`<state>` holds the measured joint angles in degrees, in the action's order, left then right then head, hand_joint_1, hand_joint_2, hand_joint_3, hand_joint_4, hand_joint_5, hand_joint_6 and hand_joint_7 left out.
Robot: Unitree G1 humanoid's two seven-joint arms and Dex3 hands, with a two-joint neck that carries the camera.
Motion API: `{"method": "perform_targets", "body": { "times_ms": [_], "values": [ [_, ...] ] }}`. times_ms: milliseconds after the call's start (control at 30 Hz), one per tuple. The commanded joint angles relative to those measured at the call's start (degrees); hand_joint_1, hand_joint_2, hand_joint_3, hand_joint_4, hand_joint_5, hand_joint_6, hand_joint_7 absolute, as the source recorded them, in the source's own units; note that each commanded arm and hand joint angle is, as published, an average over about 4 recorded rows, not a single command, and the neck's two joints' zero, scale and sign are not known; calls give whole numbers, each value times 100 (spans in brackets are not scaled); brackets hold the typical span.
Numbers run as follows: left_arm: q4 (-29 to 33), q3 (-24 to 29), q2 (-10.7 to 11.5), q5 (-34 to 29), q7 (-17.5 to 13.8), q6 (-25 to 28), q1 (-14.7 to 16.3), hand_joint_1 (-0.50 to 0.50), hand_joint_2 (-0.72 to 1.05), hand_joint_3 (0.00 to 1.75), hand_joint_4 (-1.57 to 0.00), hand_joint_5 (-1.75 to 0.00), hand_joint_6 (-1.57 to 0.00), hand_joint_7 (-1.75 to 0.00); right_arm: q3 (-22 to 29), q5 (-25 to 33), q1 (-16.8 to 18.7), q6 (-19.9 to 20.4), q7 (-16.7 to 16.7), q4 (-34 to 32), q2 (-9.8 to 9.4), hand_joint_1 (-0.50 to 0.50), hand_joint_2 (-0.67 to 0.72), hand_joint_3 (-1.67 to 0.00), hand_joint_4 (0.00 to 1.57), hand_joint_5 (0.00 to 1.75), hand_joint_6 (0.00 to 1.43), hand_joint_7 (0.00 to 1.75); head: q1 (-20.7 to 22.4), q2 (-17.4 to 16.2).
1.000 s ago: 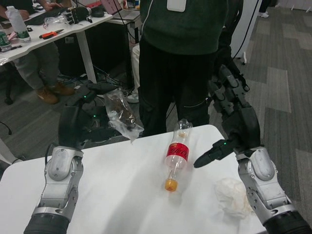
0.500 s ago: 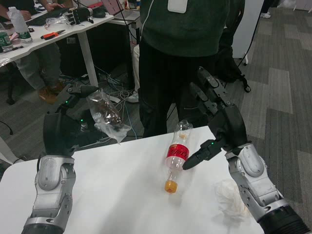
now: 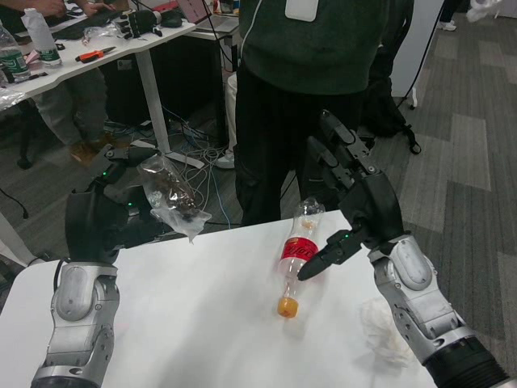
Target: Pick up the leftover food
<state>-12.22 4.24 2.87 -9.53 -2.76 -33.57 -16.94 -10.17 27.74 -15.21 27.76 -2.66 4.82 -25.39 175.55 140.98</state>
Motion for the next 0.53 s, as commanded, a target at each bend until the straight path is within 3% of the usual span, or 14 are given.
{"method": "perform_targets", "body": {
  "times_ms": [33, 533],
  "values": [
    [14, -46, 30, -76, 21, -51, 10, -17, 69, 0, -150, -175, -110, -112, -12, -5, -87, -43, -6, -25, 16, -33, 6, 0, 0, 0, 0, 0, -3, -7],
    [-79, -242, 30, -114, 21, -35, -29, -17, 69, 6, -150, -175, -110, -119, -12, 12, -87, -69, -6, -25, 7, -38, 3, 0, 0, 0, 0, 0, -53, 1]
  ]
}}
